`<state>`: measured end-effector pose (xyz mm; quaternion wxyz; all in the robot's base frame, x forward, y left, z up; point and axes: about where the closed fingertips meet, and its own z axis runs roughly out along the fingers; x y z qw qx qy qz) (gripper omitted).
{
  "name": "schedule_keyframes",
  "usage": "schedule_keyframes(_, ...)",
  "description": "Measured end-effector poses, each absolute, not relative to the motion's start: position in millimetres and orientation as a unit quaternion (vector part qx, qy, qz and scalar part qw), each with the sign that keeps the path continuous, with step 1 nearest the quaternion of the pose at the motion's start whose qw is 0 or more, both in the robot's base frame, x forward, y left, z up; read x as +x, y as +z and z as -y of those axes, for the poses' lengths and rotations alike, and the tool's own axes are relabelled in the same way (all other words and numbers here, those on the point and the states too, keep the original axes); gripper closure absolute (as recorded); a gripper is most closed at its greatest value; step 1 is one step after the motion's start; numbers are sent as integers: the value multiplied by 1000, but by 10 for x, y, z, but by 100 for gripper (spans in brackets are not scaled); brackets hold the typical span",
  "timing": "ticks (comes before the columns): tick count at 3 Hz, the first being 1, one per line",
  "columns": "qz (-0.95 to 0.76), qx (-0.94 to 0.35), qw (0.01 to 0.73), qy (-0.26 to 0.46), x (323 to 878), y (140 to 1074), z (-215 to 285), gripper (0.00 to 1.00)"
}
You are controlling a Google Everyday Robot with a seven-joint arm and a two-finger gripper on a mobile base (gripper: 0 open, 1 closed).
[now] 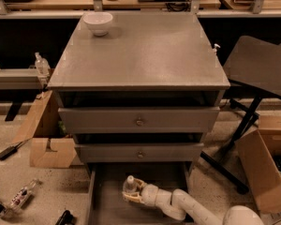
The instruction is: Place blue plastic bottle into bottom drawer
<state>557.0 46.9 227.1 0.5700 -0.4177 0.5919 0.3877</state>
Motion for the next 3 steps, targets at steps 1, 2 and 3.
schedule_keyframes(1,-591,-418,570,389,5566,2274,-491,4)
schedule_keyframes(2,-591,-418,570,390,5564,2277,-502,0)
schedule_keyframes(3,-591,-418,570,390,5564,2277,-502,0)
